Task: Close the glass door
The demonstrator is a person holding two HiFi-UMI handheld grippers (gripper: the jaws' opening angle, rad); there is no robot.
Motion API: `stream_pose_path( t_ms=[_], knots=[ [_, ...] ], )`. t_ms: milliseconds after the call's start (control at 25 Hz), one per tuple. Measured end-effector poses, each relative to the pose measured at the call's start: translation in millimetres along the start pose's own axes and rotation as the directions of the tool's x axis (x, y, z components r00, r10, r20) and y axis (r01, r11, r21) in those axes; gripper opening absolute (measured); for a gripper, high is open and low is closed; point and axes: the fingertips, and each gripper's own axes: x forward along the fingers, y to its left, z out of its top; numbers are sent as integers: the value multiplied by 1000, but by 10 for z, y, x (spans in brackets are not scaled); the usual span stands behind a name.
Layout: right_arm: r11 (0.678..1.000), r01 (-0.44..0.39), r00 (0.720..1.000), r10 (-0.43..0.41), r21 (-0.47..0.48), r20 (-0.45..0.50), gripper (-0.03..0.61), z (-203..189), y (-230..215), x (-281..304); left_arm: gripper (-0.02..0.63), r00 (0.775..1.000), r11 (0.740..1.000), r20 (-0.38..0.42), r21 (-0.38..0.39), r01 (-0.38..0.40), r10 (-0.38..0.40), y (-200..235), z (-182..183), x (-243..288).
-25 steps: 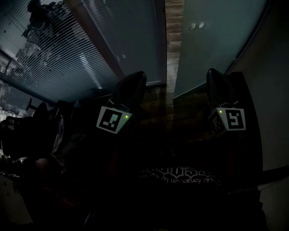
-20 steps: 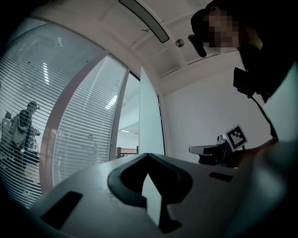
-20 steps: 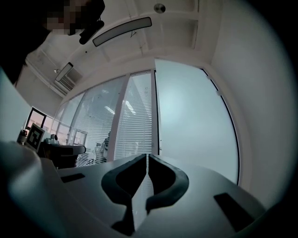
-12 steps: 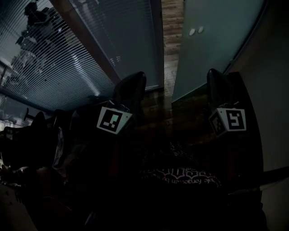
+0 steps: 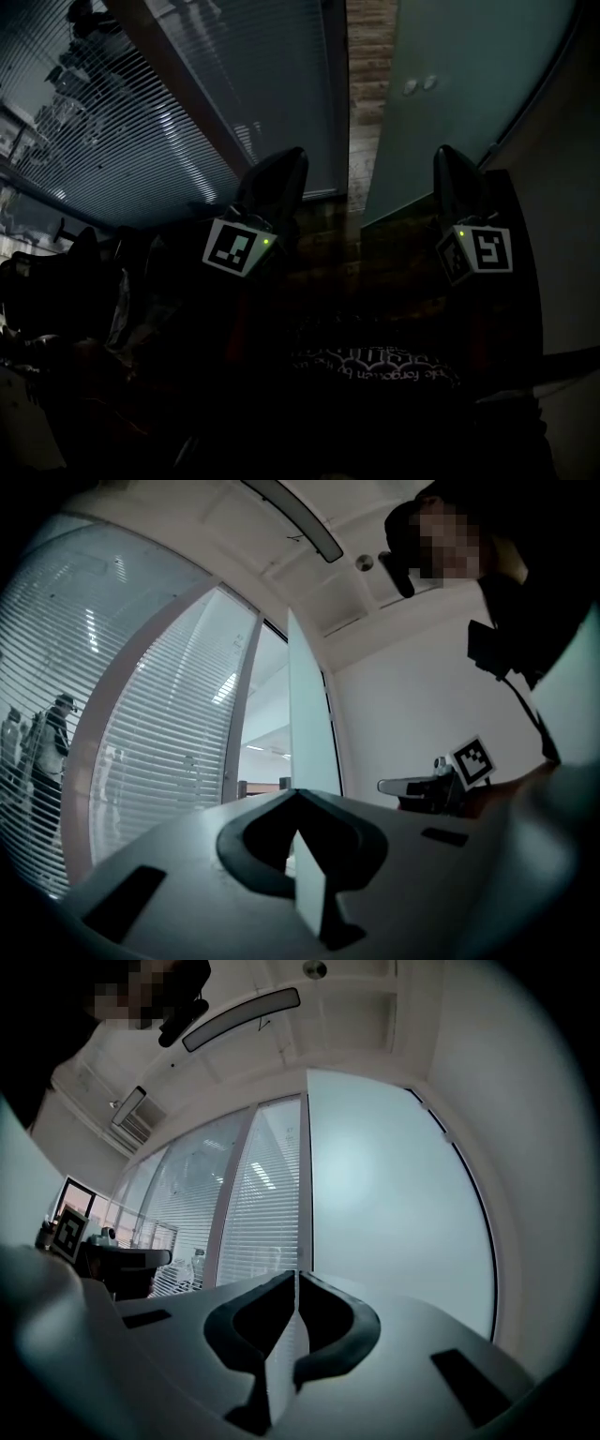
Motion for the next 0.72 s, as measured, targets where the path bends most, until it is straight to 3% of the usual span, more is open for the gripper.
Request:
stream_pose_path(
  t_ms=[560,720],
  knots=[
    [998,-67,998,67,-3,-14,5,-279,-297,616,2,998,998,9,15,-62,62,289,-167,482],
    [997,-81,997,80,-9,-17,5,-336,-273,554,2,997,997,18,18,-79,79,282,-192,390]
  ],
)
